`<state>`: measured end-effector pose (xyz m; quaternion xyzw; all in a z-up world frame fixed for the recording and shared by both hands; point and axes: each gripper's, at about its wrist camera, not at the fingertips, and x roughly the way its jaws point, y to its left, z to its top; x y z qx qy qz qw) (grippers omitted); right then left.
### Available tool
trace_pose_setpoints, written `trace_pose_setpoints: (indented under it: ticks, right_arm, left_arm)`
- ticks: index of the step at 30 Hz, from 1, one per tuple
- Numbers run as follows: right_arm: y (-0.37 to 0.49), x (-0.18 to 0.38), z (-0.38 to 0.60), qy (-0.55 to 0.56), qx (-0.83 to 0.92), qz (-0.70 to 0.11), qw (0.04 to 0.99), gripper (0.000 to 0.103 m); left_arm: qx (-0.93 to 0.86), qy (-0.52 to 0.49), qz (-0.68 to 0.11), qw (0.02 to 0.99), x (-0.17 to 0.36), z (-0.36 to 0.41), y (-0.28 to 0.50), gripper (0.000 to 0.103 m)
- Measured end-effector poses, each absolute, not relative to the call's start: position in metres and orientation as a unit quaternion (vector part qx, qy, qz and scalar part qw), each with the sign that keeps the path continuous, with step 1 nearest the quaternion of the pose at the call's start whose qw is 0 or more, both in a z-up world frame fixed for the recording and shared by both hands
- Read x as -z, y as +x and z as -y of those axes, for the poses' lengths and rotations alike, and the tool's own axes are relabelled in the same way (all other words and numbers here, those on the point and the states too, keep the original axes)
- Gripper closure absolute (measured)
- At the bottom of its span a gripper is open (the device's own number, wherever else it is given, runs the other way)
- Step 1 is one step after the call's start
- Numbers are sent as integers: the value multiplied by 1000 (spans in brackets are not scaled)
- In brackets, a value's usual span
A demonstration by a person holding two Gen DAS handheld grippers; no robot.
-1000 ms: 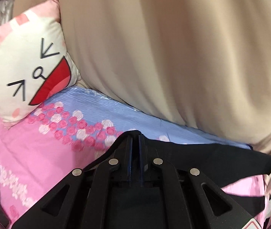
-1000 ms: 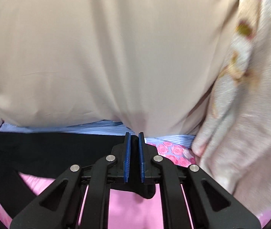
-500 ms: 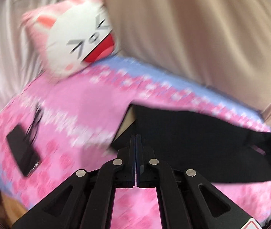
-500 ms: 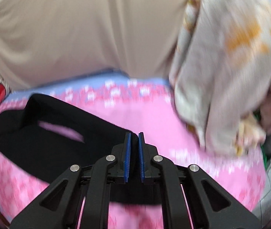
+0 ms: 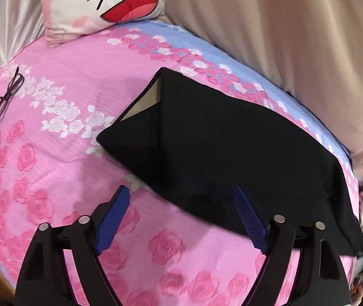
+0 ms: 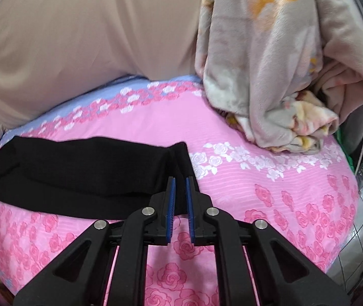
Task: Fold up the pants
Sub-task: 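Lift the waistband with both tools and fold it over toward the hems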
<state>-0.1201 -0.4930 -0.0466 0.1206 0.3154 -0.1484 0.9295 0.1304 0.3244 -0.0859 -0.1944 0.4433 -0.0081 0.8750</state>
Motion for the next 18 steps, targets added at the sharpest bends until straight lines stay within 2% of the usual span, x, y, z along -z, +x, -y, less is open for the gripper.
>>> trace_pose_setpoints:
  ticks: [5,6,7,8,10,14,18]
  right_arm:
    - [-124,35,474,107,147,-309,934,93]
    - [-123,33,470,103,147,-309,934,93]
    - [-122,32,466,101,144,-312,934,93]
    - [-120,31,463,99,146,-312,934,93]
    - [-116,29,457,95,144,-315,933,92]
    - [-108,27,448,89,146,-319,932,91]
    - [-101,30,446,85,154,-333,926,91]
  left_arm:
    - [-12,-220,-478,850,111,-322,157,22]
    - [-11,-222,-483,847,116,-320,162,25]
    - [-17,-202,-473,857,113,-316,162,55]
    - [-28,-173,-473,863,110,-311,164,71]
    - [-10,-172,-474,864,103,-313,164,81]
    - [39,-223,-475,851,78,-336,158,81]
    - [37,-198,-450,870,36,-354,145,82]
